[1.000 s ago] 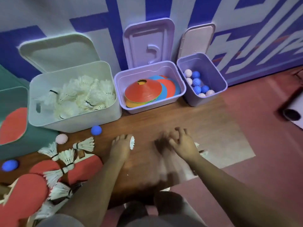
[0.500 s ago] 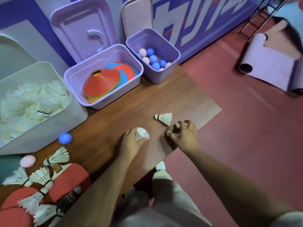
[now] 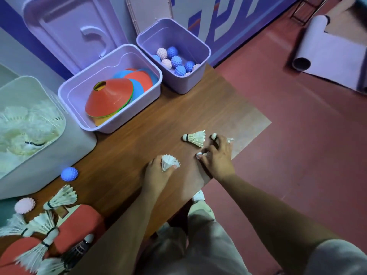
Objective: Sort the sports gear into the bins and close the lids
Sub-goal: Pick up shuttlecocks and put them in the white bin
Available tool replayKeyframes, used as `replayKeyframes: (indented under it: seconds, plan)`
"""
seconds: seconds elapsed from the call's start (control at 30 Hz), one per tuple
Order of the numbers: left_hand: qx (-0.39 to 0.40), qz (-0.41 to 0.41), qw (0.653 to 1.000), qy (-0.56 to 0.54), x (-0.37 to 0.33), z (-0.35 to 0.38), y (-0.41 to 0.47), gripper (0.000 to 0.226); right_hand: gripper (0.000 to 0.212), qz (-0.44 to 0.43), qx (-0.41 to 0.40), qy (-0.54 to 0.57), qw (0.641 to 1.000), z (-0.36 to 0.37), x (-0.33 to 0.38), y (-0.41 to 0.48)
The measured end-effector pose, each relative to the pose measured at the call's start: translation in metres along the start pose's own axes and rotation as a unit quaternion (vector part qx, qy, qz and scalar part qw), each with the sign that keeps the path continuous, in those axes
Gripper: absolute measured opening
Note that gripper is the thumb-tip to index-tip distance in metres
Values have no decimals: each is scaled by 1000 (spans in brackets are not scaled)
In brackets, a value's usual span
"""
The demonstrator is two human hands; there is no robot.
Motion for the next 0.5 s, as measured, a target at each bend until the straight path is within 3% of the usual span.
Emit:
replayKeyframes:
  seconds: [0.1,0.3,0.43,0.5]
  plan:
    - [-6,-21,1000,16,7,-8,4,56,38,-50,46,-12,998,13,23,4]
    - [-8,-39,999,18,15,-24,15,60,17,-158,109,10,981,18,66,12]
    - [-7,-40,999,5,13,-36,21,55,34,-119,105,94,983,-16,73,23]
    - [0,-20,999,-28,10,-43,23,52,43,-101,147,138,974,-35,81,25]
Point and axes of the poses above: each hand's wrist, its own y-axis towards the middle knuckle, its own z-axis out of the palm, x = y × z, the point moved 3 cm from there along y, towards the middle knuckle, and after that the axes turned 12 degrees about z, right-handed, at the moved point
